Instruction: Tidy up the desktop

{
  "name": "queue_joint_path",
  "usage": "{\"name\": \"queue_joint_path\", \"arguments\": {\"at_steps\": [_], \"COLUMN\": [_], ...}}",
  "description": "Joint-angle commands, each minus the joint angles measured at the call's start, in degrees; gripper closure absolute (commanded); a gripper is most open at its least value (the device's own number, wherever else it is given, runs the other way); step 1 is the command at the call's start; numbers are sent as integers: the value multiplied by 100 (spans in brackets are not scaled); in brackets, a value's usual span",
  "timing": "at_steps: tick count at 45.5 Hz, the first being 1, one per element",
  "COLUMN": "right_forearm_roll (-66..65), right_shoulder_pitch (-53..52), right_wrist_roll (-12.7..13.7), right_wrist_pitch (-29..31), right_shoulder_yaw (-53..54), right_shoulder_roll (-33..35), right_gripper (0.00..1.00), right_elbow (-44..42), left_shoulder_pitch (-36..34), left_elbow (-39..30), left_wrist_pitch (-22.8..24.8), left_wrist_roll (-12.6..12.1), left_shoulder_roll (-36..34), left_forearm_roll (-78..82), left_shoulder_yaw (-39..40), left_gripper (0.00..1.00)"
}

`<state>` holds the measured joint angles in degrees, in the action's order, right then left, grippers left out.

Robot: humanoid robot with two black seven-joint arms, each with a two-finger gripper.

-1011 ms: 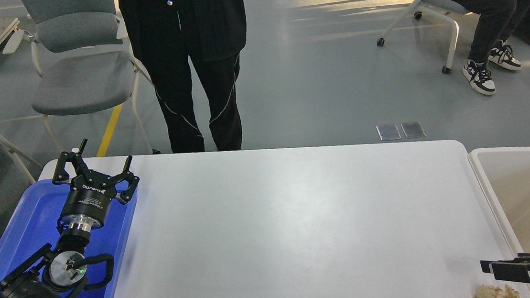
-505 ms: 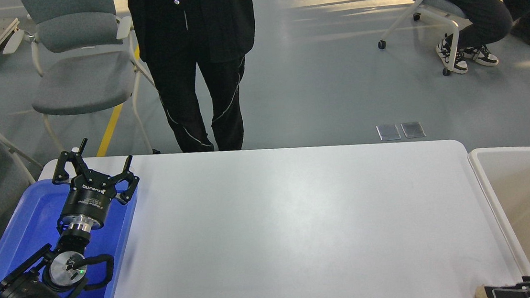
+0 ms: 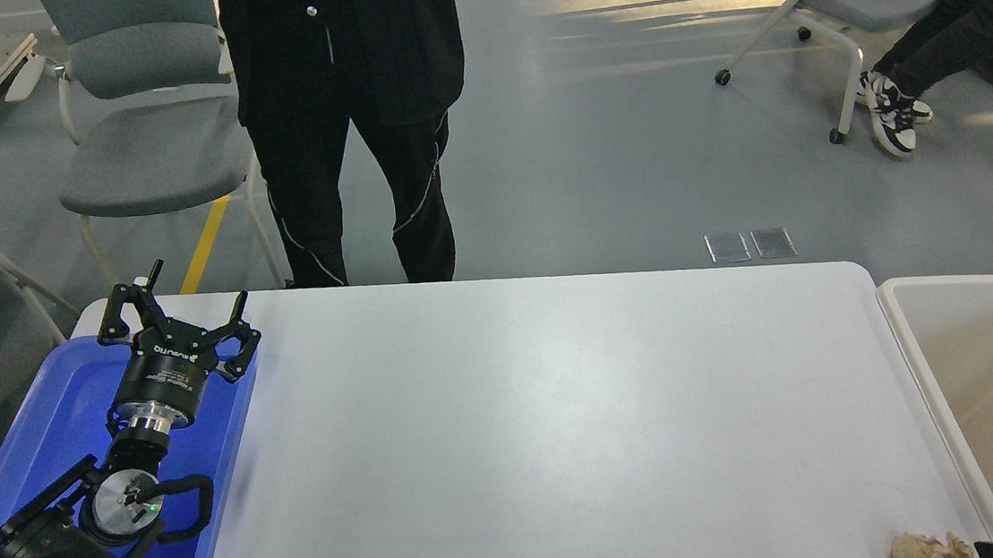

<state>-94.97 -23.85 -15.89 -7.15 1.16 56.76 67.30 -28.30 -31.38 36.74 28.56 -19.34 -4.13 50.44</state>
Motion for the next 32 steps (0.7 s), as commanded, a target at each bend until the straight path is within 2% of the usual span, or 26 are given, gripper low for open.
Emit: {"name": "queue_joint_path", "arguments": {"at_steps": [1,11,14,17,21,27,32], "right_forearm_roll": [-30,-13,-21,-30,-30,40,136], "right_shoulder_pitch": [11,-50,-50,-59,-50,-24,-67], "right_wrist_roll": [-2,-28,-46,-116,-186,-178,-178], "right_wrist_pitch": [-243,-278,-322,-349,-384,-331,-331], "right_shoulder_yaw": [-160,-151,-160,-169,-186,-195,-177], "right_shoulder_roll": [-253,-297,-306,-367,-403,-420,-359], "right_gripper": [0,2,14,20,40,100,100], "right_elbow": [-323,-341,-341,-341,-350,-350,-262], "left_shoulder_pitch": [0,0,0,0,0,0,0], "left_elbow": [0,0,0,0,0,0,0], "left_wrist_pitch": [0,0,0,0,0,0,0], "left_wrist_roll": [0,0,0,0,0,0,0], "left_shoulder_roll": [0,0,0,0,0,0,0], "left_forearm_roll": [0,0,0,0,0,8,0], "left_shoulder_yaw": [1,1,1,1,1,1,1], "left_gripper": [0,0,0,0,0,0,0]}}
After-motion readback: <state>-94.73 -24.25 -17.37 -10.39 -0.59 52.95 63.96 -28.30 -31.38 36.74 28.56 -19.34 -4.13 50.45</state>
